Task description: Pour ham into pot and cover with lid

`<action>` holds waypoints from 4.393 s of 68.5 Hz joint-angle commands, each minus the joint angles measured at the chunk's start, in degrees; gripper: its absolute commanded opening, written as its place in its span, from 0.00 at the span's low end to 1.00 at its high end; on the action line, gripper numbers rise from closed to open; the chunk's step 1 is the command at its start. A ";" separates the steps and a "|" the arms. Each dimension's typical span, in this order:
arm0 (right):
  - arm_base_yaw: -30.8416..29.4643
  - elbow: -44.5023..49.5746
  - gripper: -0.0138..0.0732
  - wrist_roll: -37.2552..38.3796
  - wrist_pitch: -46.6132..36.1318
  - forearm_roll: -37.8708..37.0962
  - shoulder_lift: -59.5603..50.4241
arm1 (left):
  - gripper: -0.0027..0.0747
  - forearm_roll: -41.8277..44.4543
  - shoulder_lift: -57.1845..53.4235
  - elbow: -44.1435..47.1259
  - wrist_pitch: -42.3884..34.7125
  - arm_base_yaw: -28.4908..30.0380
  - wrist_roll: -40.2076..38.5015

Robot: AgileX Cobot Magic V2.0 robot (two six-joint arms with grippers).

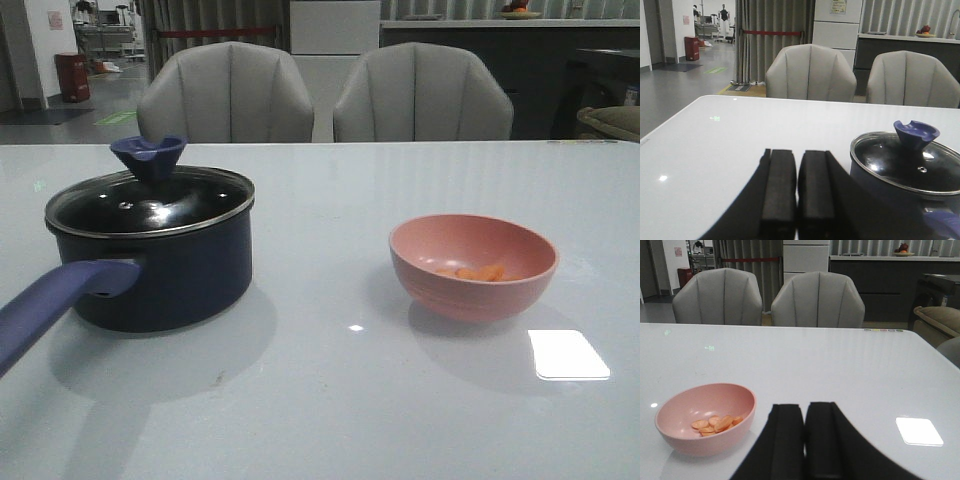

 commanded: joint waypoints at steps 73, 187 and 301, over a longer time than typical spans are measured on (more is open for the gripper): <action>-0.31 -0.24 0.34 -0.29 -4.42 -0.72 -1.14 | 0.18 0.46 19.13 -24.64 3.92 0.02 0.25; -0.31 -0.24 0.34 -0.29 -4.42 -0.72 -1.14 | 0.77 -0.30 64.29 -60.59 36.18 -8.51 0.30; -0.31 -0.24 0.34 -0.28 -4.42 -0.72 -1.19 | 0.73 4.14 111.10 -103.24 64.62 -24.35 -13.37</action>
